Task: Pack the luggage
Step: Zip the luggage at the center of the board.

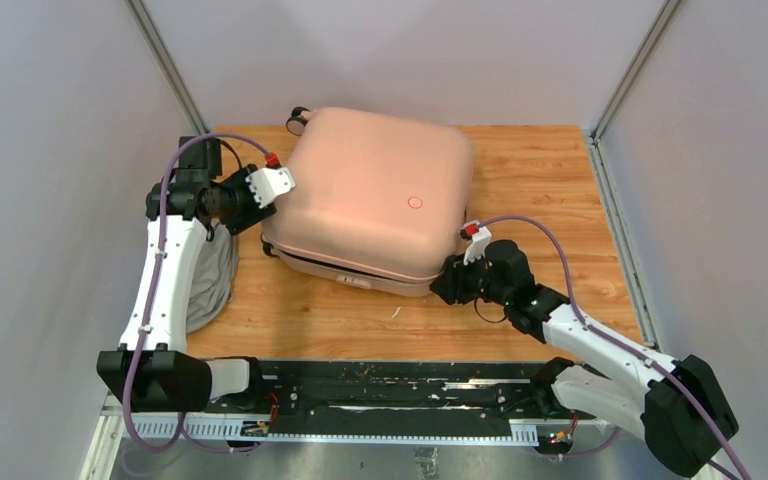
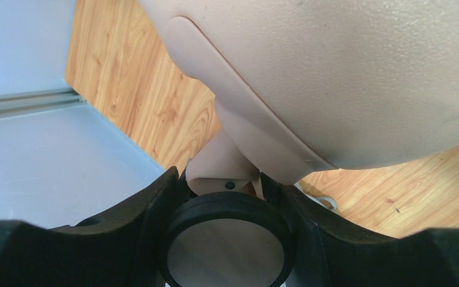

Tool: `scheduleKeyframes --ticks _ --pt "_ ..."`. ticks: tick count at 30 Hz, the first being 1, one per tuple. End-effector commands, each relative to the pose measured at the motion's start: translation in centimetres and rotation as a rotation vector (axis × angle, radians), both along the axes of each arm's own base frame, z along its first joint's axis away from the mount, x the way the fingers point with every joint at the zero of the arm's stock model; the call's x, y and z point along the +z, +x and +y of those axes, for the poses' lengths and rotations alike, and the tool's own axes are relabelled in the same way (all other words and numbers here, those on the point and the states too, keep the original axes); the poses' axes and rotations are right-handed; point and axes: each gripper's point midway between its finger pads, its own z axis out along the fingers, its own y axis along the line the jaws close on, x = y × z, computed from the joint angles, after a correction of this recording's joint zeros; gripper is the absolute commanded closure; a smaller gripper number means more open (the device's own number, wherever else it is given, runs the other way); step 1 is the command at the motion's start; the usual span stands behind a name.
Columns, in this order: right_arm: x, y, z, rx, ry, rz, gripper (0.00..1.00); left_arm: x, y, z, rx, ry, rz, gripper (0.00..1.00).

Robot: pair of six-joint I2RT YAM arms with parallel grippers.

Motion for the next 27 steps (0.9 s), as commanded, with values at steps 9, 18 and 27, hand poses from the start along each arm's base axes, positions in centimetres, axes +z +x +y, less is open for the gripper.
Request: scheduleKeyframes --ticks 9,18,27 --pt "6.1 4.8 3.9 0.030 0.169 -0.245 0.66 1.7 -1.1 2.9 0.110 0.087 -0.062 1.00" --pt "5.2 5.8 2.4 0.000 0.140 -0.229 0.57 1.8 0.4 2.7 0.114 0.061 -0.046 1.00" --pt "5.5 6.2 2.3 0.000 0.115 -0.257 0.60 1.6 0.3 2.5 0.101 0.063 -0.044 1.00"
